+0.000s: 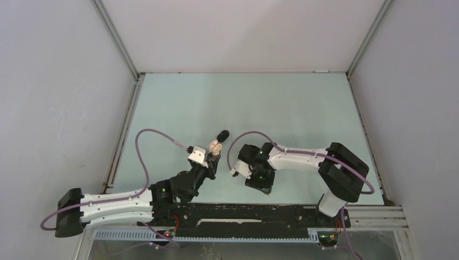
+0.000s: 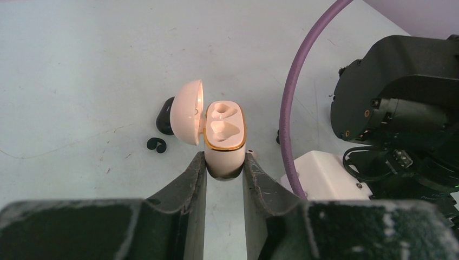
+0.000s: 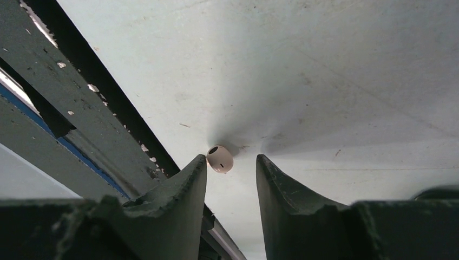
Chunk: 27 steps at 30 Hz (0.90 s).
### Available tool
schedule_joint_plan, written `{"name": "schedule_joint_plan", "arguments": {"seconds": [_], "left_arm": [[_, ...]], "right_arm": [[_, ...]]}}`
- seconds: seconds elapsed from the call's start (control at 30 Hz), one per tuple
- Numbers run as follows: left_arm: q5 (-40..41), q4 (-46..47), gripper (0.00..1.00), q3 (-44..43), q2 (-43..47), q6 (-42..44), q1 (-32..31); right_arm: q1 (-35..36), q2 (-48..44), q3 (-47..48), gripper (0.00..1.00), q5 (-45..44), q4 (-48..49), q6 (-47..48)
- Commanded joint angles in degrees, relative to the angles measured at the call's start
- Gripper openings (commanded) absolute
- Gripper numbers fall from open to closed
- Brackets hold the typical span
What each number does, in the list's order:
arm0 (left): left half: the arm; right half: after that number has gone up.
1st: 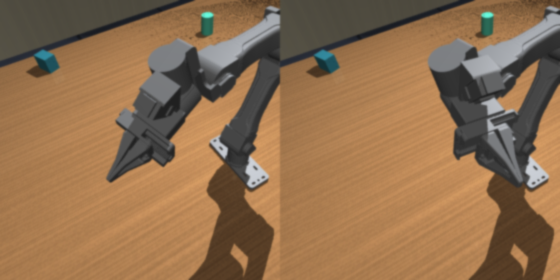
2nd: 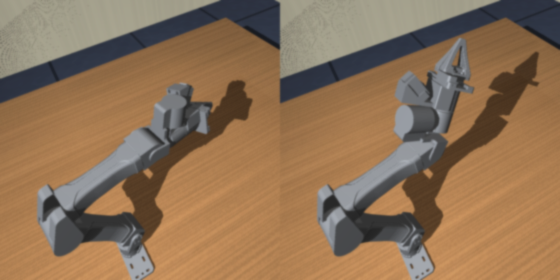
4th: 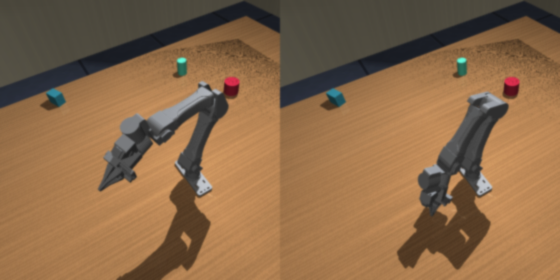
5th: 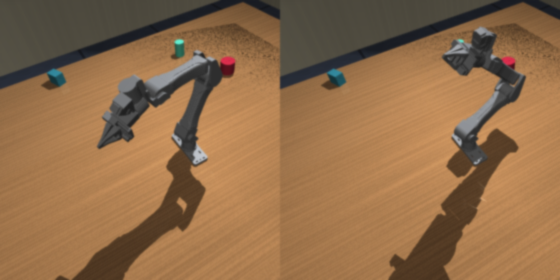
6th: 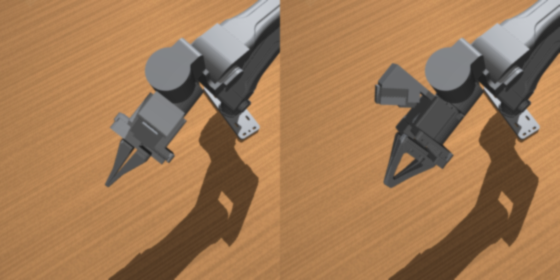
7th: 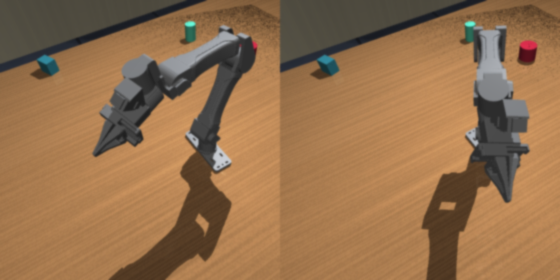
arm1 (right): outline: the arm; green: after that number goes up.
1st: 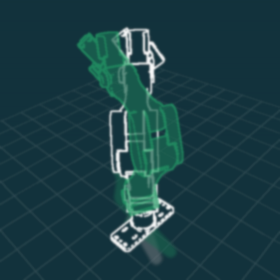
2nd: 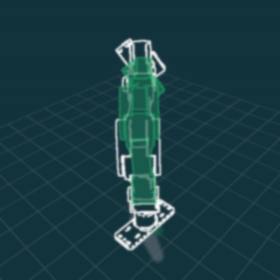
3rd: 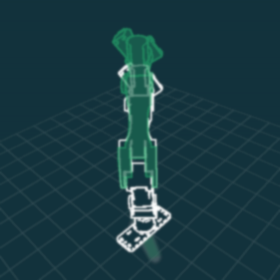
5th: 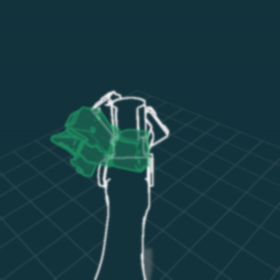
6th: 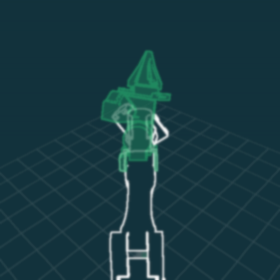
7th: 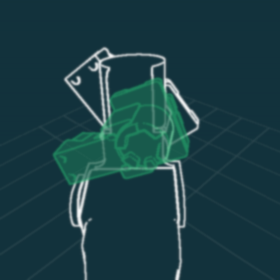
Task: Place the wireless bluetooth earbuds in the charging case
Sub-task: Pick up the earbud from the center of the board.
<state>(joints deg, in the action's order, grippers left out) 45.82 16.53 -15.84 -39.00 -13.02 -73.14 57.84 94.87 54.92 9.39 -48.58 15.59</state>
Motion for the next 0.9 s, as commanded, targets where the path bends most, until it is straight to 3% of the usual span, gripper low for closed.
{"name": "schedule_joint_plan", "arguments": {"seconds": [0.0,0.37,0.6,0.73,0.87], "left_arm": [[0.3,2.6,0.00,-0.8,0.4,0.9,-0.2],[0.2,2.7,0.00,-0.2,1.1,0.6,-0.2],[0.2,2.7,0.00,-0.3,0.9,0.6,-0.2],[0.1,2.7,0.00,-0.1,0.7,0.4,-0.2],[0.0,4.5,0.00,0.4,-0.5,1.1,-0.2]], "right_arm": [[-0.1,1.6,0.6,0.40,0.5,-0.2,-0.2],[1.3,2.5,-0.4,0.38,-0.8,0.3,0.3],[3.2,3.5,-1.0,0.19,-1.6,0.8,0.5],[3.7,2.7,-1.0,0.01,-3.5,0.6,0.9],[2.9,-0.6,1.9,0.00,-9.0,-3.1,2.9]]}}
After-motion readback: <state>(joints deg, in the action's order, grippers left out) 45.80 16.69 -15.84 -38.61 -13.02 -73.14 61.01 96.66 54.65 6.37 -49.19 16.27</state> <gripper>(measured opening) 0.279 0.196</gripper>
